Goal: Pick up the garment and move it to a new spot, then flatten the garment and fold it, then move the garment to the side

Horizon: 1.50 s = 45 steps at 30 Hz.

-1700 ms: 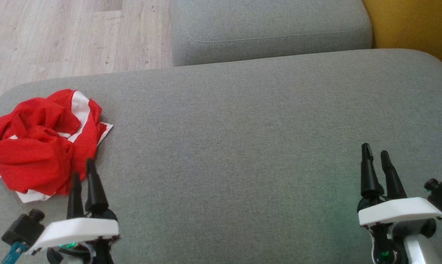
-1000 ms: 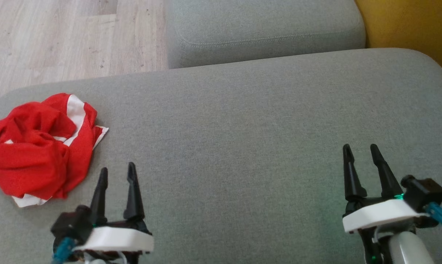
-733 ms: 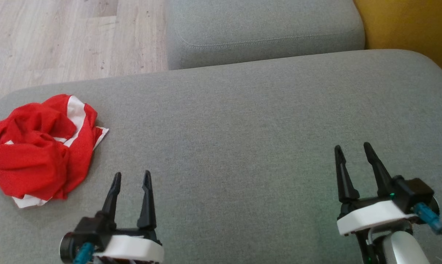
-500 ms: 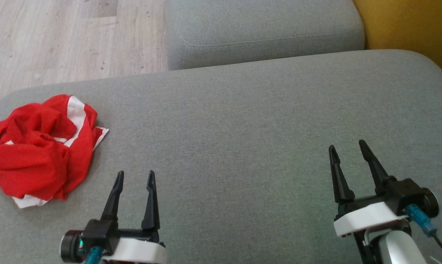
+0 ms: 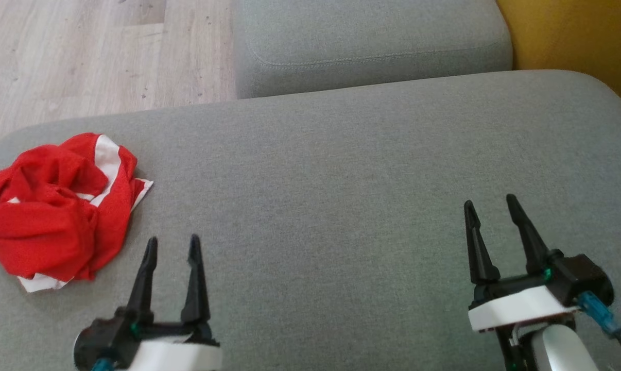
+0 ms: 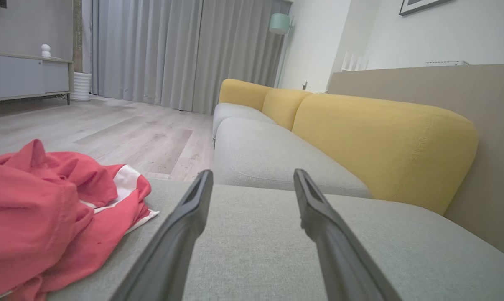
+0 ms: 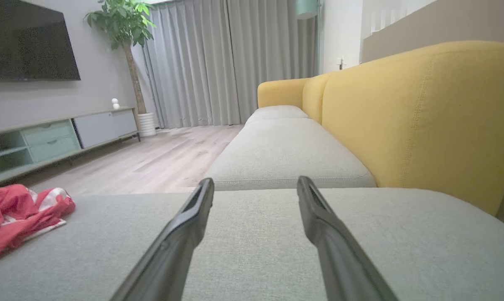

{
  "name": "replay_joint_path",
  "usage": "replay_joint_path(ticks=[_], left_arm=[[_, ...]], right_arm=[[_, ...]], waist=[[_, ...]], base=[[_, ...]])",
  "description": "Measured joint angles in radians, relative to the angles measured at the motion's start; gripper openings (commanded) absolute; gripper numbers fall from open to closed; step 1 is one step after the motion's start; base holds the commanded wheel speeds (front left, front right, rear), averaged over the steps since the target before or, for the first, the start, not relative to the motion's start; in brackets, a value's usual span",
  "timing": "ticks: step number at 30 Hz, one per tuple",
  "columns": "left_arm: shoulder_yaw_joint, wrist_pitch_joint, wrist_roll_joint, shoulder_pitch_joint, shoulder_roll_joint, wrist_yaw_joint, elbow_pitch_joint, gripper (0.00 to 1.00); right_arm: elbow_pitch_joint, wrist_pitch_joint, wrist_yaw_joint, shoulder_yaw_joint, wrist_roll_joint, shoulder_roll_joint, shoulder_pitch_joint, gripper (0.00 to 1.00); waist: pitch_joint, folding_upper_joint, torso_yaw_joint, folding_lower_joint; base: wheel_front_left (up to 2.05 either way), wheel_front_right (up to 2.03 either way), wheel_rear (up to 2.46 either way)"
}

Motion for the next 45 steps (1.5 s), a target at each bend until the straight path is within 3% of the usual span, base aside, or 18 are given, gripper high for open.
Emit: replay_joint_path(ticks=[3,8,14,27,45], left_arm=[[0.039,-0.010,0.000,0.021,-0.012,-0.044,0.013,1.00],[0.045,-0.026,-0.014,0.023,-0.014,-0.074,0.057,1.00],[0.032,-0.026,-0.037,0.023,-0.015,-0.075,0.109,1.00],[0.012,-0.028,-0.053,0.021,-0.018,-0.083,0.139,1.00],[0.075,-0.028,-0.041,0.024,-0.018,-0.062,0.142,1.00]], right_arm=[[0.029,-0.006,0.000,0.007,0.051,0.000,0.002,1.00],[0.071,-0.018,0.000,0.016,0.080,0.000,0.010,1.00],[0.126,-0.025,0.000,0.005,0.086,0.000,0.024,1.00],[0.123,-0.025,0.000,-0.006,0.079,0.000,0.023,1.00],[0.131,-0.025,0.000,0.055,0.111,0.000,0.025,1.00]], waist=[[-0.003,0.0000,0.001,0.0000],[-0.009,0.0000,0.002,0.0000],[-0.016,0.0000,-0.001,0.0000],[-0.017,0.0000,0.001,0.0000],[-0.043,0.0000,0.158,0.0000]], base=[[0.00,0.00,0.00],[0.00,0.00,0.00],[0.00,0.00,0.00],[0.00,0.00,0.00],[0.00,0.00,0.00]])
